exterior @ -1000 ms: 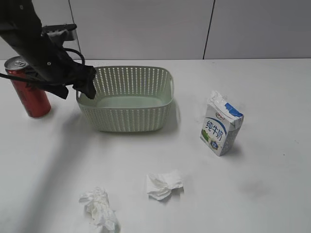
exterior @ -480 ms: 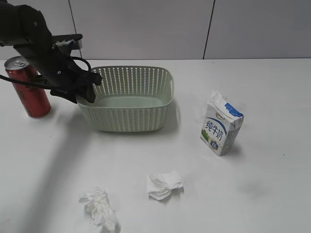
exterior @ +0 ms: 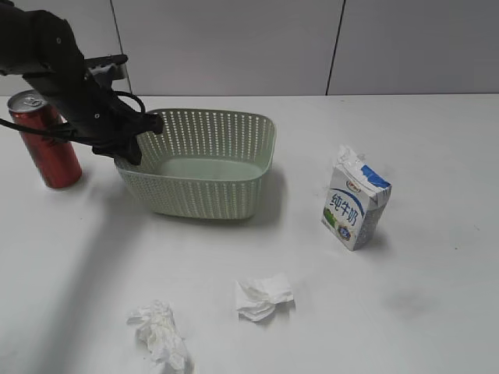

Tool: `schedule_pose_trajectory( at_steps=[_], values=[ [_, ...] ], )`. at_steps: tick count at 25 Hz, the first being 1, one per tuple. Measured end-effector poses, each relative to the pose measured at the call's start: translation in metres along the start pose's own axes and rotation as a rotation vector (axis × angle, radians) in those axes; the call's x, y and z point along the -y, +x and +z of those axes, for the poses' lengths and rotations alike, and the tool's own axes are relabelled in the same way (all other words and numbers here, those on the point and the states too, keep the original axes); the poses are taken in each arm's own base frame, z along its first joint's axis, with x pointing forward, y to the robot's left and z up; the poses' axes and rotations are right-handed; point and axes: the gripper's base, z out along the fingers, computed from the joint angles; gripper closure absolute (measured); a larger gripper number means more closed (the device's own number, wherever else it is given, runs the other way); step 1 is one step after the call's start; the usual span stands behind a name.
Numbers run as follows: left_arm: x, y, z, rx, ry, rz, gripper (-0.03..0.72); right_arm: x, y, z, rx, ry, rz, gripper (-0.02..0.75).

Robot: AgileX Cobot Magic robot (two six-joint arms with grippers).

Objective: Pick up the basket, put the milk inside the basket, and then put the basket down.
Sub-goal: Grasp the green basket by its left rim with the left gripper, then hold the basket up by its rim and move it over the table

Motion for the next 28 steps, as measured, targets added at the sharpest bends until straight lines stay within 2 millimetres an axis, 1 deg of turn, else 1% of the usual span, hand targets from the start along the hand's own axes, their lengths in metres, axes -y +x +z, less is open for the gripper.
schedule_pose_trajectory(
  at_steps=[3,5,10,13,20,26,28],
  values=[
    [0.0,0.001,0.0,-0.006,-0.001,-0.033,0.685,0.0,0.0,0.0,0.0,0.0,0.0,0.164],
    [0.001,0.0,-0.005,0.002,0.0,-0.038,0.685,0.0,0.0,0.0,0.0,0.0,0.0,0.164],
    [0.005,-0.006,-0.029,0.056,0.01,-0.048,0.685,0.0,0.0,0.0,0.0,0.0,0.0,0.164],
    [0.006,-0.006,-0.036,0.055,0.012,-0.044,0.685,-0.002,0.0,0.0,0.0,-0.017,0.012,0.164],
    [0.007,-0.004,-0.042,0.039,0.013,-0.043,0.685,-0.007,-0.001,0.0,0.006,-0.077,0.057,0.164],
    [0.008,-0.004,-0.044,0.044,0.014,-0.043,0.685,-0.007,-0.001,0.0,0.013,-0.081,0.06,0.164],
    [0.008,-0.004,-0.044,0.043,0.014,-0.042,0.685,-0.007,-0.005,-0.002,0.043,-0.08,0.06,0.164]
  ],
)
